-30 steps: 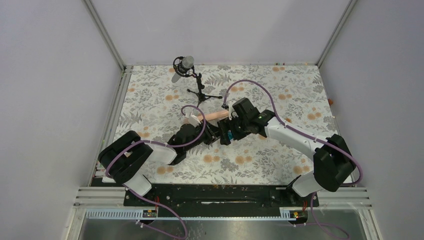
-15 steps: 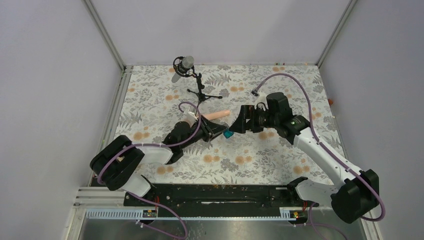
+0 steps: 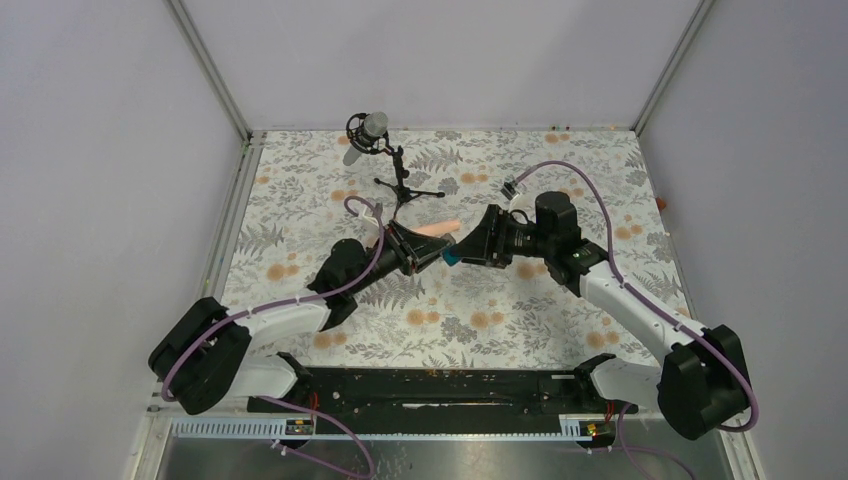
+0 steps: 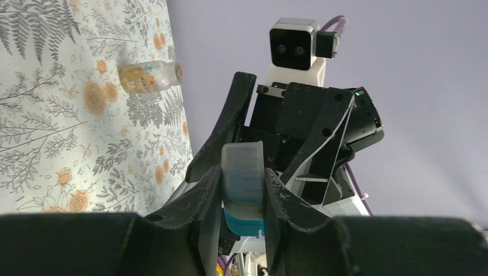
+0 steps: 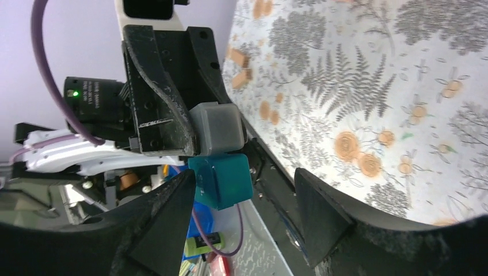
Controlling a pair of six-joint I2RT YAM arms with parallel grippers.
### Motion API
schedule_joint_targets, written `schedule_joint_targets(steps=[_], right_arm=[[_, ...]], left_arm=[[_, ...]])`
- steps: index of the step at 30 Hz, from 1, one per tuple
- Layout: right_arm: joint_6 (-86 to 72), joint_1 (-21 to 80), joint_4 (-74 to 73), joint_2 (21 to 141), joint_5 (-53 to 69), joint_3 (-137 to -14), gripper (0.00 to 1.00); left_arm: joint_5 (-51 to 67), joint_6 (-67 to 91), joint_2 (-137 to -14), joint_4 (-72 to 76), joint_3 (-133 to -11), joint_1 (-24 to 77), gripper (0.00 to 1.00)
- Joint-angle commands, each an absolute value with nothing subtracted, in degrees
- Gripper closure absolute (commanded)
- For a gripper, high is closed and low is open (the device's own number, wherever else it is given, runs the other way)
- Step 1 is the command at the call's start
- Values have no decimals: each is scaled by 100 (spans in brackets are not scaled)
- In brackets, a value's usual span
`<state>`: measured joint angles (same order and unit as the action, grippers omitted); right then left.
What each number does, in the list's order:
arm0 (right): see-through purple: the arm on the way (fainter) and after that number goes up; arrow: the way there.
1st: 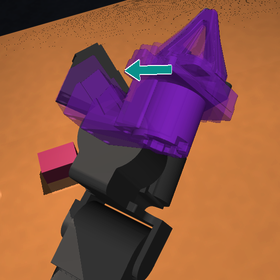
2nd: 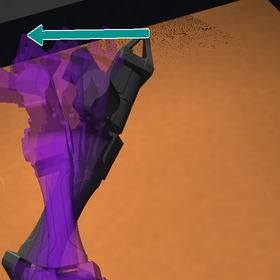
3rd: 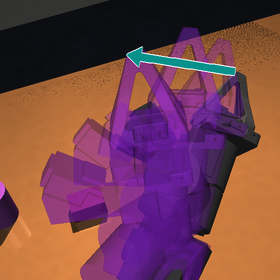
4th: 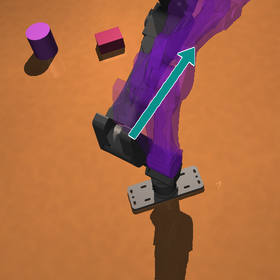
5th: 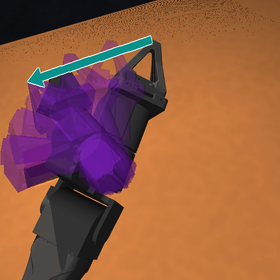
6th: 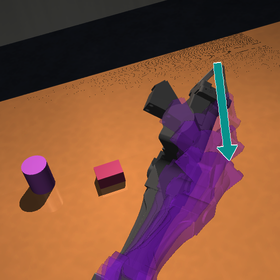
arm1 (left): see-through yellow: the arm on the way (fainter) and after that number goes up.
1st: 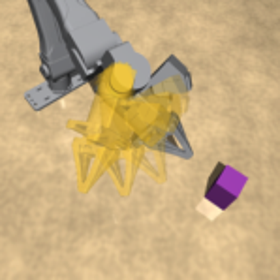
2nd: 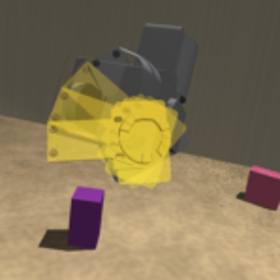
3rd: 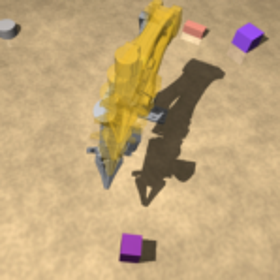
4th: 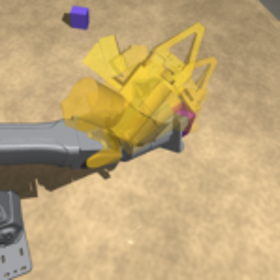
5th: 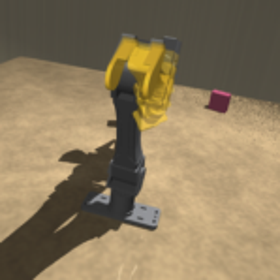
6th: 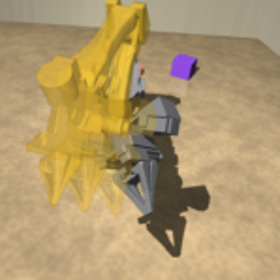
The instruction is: Sort the pills into containers
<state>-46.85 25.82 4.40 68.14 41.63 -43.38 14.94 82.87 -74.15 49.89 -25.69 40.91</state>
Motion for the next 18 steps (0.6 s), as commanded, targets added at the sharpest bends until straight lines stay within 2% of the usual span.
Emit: schedule_joint_targets(steps=[1,5,18], right_arm=[[-5233,2569,1453,6861,4694,-4275,29],[-5629,2566,2084,6962,4982,-4190,30],[-5726,2566,2458,7012,5458,-4125,53]], left_arm=[[1597,8327,-7098,4840,-2957,4062,100],[1632,8325,-7034,4650,-3073,4051,100],[1725,8404,-7042,4612,-3181,4008,100]])
